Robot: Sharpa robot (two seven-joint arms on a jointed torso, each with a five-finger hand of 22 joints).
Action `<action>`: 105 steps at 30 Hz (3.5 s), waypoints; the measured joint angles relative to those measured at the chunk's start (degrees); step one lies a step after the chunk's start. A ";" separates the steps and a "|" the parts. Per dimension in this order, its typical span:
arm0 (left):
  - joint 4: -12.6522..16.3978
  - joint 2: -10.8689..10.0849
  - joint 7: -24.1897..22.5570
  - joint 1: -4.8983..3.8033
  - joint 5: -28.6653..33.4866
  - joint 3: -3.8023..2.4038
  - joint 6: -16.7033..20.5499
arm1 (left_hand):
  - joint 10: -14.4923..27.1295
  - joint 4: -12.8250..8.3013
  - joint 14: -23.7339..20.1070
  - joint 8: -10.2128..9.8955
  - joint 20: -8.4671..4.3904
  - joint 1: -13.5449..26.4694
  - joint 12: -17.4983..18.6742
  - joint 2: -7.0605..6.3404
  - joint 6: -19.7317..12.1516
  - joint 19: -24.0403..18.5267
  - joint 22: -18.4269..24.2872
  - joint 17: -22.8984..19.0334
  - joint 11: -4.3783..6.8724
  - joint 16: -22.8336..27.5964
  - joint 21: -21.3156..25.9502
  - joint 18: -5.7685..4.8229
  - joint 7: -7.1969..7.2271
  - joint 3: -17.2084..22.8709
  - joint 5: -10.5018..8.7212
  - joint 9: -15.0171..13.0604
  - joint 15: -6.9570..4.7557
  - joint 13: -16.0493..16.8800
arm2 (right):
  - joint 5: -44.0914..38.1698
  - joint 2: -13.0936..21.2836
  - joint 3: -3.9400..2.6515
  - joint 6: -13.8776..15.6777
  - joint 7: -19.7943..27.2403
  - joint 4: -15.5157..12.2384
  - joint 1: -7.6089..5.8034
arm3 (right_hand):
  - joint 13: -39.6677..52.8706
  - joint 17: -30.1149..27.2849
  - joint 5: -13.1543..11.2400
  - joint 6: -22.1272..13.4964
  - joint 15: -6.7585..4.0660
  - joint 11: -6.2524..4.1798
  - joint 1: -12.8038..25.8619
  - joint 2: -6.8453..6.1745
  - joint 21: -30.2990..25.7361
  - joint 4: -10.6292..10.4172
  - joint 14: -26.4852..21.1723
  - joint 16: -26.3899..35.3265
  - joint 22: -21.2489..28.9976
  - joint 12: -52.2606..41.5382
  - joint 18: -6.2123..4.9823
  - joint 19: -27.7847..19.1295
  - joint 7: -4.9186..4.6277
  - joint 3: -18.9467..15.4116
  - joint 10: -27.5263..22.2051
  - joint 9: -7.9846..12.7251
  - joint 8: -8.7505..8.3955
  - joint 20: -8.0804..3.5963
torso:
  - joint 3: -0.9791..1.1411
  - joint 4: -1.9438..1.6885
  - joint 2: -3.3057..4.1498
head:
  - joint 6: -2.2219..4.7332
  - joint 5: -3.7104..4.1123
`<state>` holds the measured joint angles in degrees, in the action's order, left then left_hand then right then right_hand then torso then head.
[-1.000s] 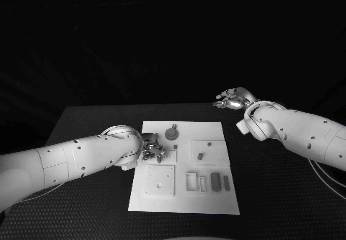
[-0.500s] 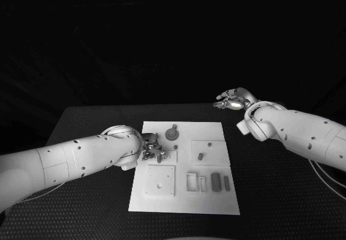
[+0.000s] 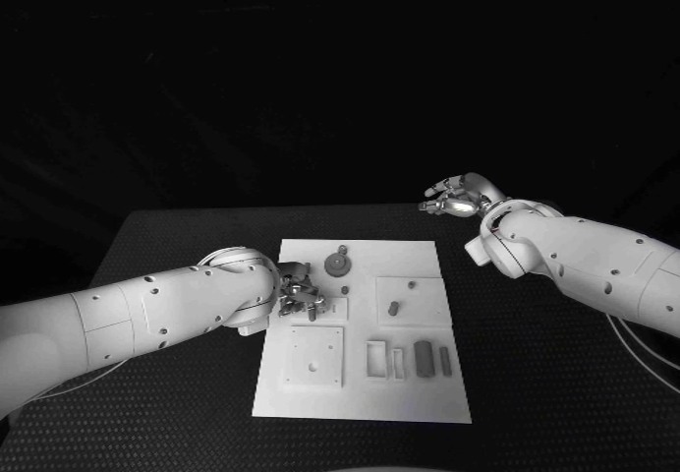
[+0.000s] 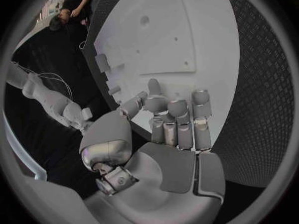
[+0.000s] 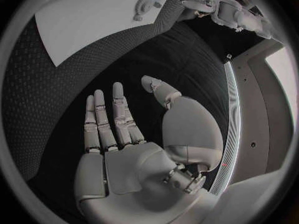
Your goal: Assemble the parts on the task board
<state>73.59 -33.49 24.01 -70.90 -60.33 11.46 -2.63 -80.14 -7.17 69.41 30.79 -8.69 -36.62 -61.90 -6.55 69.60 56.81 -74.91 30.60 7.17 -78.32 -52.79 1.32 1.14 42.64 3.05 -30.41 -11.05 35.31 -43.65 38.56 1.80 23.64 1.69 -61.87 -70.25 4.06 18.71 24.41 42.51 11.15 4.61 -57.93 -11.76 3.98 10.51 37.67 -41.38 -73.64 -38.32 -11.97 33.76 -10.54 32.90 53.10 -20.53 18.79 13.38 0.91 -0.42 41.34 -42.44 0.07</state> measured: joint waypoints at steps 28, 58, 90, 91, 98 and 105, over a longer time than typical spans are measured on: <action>1.21 -1.92 -0.22 -0.39 1.27 -2.85 0.38 | 0.68 1.55 -0.90 0.66 0.29 -0.19 0.82 -4.86 -1.77 -0.76 0.01 -0.40 0.01 0.09 0.55 0.00 -0.11 -7.44 -0.22 -0.30 -0.64 -0.14 | 0.00 0.03 0.00 -0.05 -0.03 0.06 0.17 | -0.05 -0.04 0.00 -0.08 0.14 0.00 0.00 0.00 0.00 0.00 -0.16 0.00 0.01 0.00 0.01 -0.43 -0.08 0.00 0.00 0.10 0.00 0.02 | 0.00 0.01 -0.02 | 0.36 -0.06; 6.59 -5.34 -1.71 -2.21 0.70 -1.82 4.04 | 7.73 7.07 -9.15 -7.04 3.13 -5.47 21.75 -5.64 -16.84 -9.91 2.53 -6.01 -6.31 15.91 11.55 -0.90 -6.82 -8.05 -0.19 3.29 7.12 -10.20 | 0.00 0.42 0.00 -0.02 -0.03 0.17 0.18 | -0.03 -0.09 0.00 -0.19 0.32 0.00 0.23 -0.23 0.00 0.00 -0.34 0.00 -0.02 0.00 0.01 -0.42 -0.19 0.00 -0.01 0.14 0.00 0.02 | 0.00 -0.03 0.01 | 0.61 0.23; 2.48 -1.96 -0.68 -1.40 -1.09 -0.91 -1.09 | 6.40 6.14 -8.38 -5.04 2.87 -5.43 20.90 -1.75 -13.50 -8.79 0.78 -3.62 -5.04 14.43 11.54 -0.90 -5.12 -11.56 2.22 0.82 6.35 -7.86 | 0.00 0.00 0.00 -0.02 -0.03 0.28 0.19 | -0.02 -0.13 0.00 -0.17 0.32 0.40 0.23 -0.23 0.00 0.00 -0.34 0.00 -0.07 0.00 0.00 -0.42 -0.17 0.00 -0.40 0.18 0.00 0.01 | -0.01 0.04 0.05 | 0.16 0.49; 2.37 -1.85 -0.68 -1.38 -1.09 -0.91 -1.13 | 6.40 6.14 -8.38 -5.04 2.87 -5.43 20.90 -1.75 -13.50 -8.79 0.73 -3.59 -5.04 14.43 11.54 -0.90 -5.12 -11.56 2.22 0.82 6.35 -7.82 | 0.00 0.00 0.00 -0.02 -0.03 0.28 0.19 | -0.02 -0.13 0.00 -0.17 0.32 0.40 0.23 -0.23 0.00 0.00 -0.34 0.00 -0.08 0.00 0.01 -0.42 -0.17 0.00 -0.40 0.18 0.00 0.01 | -0.02 0.04 0.05 | 0.16 0.54; 1.57 -1.19 -0.68 -1.17 -1.11 -0.91 -1.41 | 6.40 5.87 -8.38 -5.04 2.87 -5.86 20.68 -0.56 -13.50 -8.79 0.38 -3.32 -5.04 14.20 11.77 -0.89 -5.12 -11.62 2.22 0.52 6.35 -7.54 | 0.00 0.00 0.00 -0.02 -0.02 0.27 0.19 | -0.02 -0.12 0.00 -0.19 0.32 0.40 0.23 -0.23 0.00 0.00 -0.33 0.00 -0.10 0.00 0.00 -0.42 -0.19 0.00 -0.40 0.17 0.00 0.01 | -0.03 0.03 0.04 | 0.13 0.61; 0.72 -0.70 -0.68 -0.98 -1.13 -0.92 -1.57 | 6.41 4.02 -8.38 -5.04 2.87 -7.19 20.68 0.80 -13.50 -8.79 -0.04 -3.07 -5.04 14.20 11.99 -0.89 -5.12 -11.69 2.00 0.20 6.35 -7.22 | 0.00 0.03 0.00 -0.02 -0.02 0.15 0.20 | -0.02 -0.17 0.00 -0.23 0.31 0.40 0.23 -0.23 0.00 0.00 -0.33 0.00 -0.09 0.00 0.01 -0.42 -0.23 0.00 -0.40 0.17 0.00 0.01 | -0.01 0.02 0.03 | 0.09 0.68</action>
<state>74.31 -34.19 23.32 -71.89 -61.46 10.55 -4.20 -73.73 -3.15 61.02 25.75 -5.82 -43.82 -41.22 -5.75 56.10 48.02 -74.95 27.54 2.13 -64.12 -40.80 0.43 -3.98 30.95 5.04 -30.21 -4.70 28.09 -43.65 38.59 1.80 23.62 1.67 -61.72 -70.05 4.04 18.53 24.41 42.28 11.46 5.01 -57.70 -11.99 3.98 10.51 37.34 -41.38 -73.74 -38.32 -11.96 33.35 -10.77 32.90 52.70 -20.36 18.79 13.39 0.91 -0.40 41.36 -42.35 0.75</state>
